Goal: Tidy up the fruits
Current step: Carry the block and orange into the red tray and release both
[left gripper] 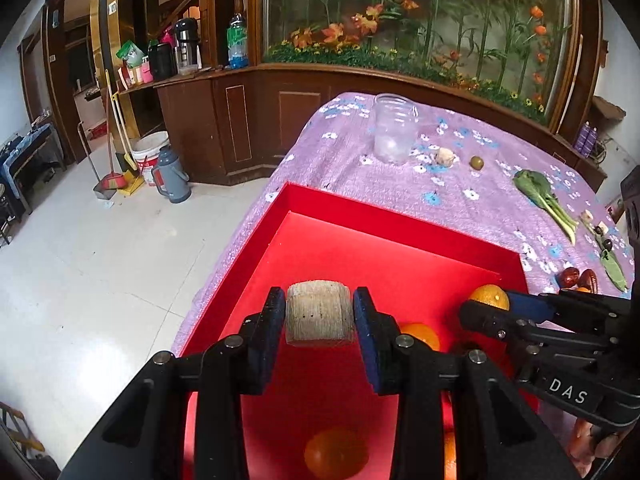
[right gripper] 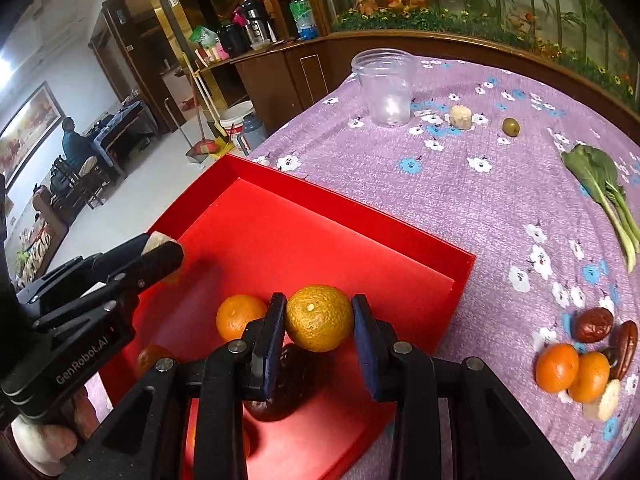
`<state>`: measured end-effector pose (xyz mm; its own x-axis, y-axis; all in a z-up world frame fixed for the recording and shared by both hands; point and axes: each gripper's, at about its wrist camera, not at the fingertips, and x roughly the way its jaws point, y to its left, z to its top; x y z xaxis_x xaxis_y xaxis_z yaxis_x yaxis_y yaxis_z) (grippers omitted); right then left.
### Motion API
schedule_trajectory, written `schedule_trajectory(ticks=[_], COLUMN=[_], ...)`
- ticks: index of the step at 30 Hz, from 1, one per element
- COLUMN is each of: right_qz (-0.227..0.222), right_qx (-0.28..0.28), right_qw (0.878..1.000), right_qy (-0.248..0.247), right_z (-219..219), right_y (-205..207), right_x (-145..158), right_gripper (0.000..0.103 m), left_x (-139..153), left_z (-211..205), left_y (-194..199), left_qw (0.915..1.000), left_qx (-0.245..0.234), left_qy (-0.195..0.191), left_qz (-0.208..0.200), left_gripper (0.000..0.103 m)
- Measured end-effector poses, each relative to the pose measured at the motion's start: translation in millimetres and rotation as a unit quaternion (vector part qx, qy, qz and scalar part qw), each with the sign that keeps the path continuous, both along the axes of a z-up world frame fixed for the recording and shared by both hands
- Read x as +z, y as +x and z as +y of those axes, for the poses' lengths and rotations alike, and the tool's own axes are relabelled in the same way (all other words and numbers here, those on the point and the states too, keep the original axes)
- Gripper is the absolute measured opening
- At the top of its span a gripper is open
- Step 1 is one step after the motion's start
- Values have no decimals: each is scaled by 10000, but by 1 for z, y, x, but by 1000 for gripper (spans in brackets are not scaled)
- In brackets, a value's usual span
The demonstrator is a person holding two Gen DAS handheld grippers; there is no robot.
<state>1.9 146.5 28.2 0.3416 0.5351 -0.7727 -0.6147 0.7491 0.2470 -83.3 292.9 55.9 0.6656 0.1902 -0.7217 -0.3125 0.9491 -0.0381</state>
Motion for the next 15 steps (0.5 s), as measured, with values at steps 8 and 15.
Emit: schedule_trajectory(ticks=[8,15], right_qz=[93,141], right_qx=[16,28], right_qw=[10000,9999], right_qy=[-15,-4], right_z=[7,10], right_y=[7,7], right_x=[-9,-15], right_gripper=[36,38], left_x=[-7,-11], left_z=[1,5], left_y=[5,6], left_qw=[9999,9998], left_qx=[4,113], left_qy=[-28,-93], left_qz=[106,150], left_gripper=[34,36])
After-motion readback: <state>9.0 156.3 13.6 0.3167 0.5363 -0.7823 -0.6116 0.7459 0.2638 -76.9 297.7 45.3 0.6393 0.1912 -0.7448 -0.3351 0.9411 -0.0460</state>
